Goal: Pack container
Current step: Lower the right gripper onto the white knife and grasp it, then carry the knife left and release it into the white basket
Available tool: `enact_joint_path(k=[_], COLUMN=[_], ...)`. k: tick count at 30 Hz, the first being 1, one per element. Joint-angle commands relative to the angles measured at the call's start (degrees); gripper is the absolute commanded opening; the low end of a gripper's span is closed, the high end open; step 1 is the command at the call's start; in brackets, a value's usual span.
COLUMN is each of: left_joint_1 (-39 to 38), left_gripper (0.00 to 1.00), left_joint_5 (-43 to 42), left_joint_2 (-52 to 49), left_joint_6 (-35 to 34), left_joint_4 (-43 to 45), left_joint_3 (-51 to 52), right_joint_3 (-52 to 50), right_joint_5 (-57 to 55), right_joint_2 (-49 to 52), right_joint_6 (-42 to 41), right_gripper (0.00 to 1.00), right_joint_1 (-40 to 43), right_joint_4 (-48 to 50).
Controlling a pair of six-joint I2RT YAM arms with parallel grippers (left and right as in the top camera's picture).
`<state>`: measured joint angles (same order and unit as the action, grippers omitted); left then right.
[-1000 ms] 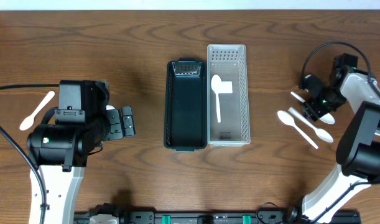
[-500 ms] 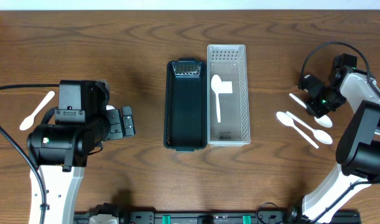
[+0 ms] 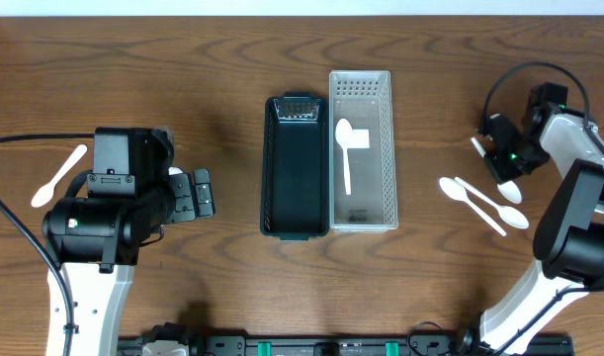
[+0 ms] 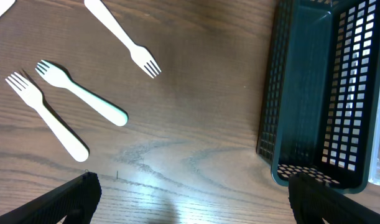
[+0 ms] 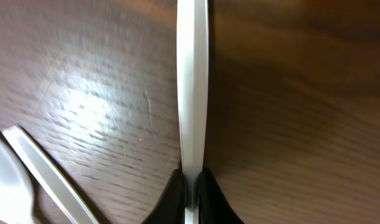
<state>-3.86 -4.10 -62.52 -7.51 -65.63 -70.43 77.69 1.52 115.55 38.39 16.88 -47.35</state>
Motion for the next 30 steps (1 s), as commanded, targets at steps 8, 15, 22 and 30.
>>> enact_joint_path(k=[8,15,22,30], left_joint_1=[-0.09,-0.09,-0.09,-0.09], left_gripper=[0.98,0.98,0.98,0.98], left_joint_5=[0.7,0.7,0.7,0.7], left_joint_2=[0.04,0.04,0.04,0.04], left_joint_6=[-0.07,-0.07,-0.07,-0.07], left_joint_4=[-0.11,-0.11,-0.35,-0.33], left_joint_3=[-0.79,-0.79,-0.79,-0.79], right_joint_3=[26.38,35.28,30.84,23.87], right_joint_5=[0.44,0.28,-1.31,-4.46], right_joint_2=[-8.37,-10.56,-8.22,-3.19], right_joint_6=[-25.55,-46.86,-66.34,-66.66], right_gripper=[0.01,0.01,0.01,0.01], right_joint_1=[-8.44,-20.87,-30.32,-39.45], right_joint_4=[-17.55,-19.91,-18.23,-14.12])
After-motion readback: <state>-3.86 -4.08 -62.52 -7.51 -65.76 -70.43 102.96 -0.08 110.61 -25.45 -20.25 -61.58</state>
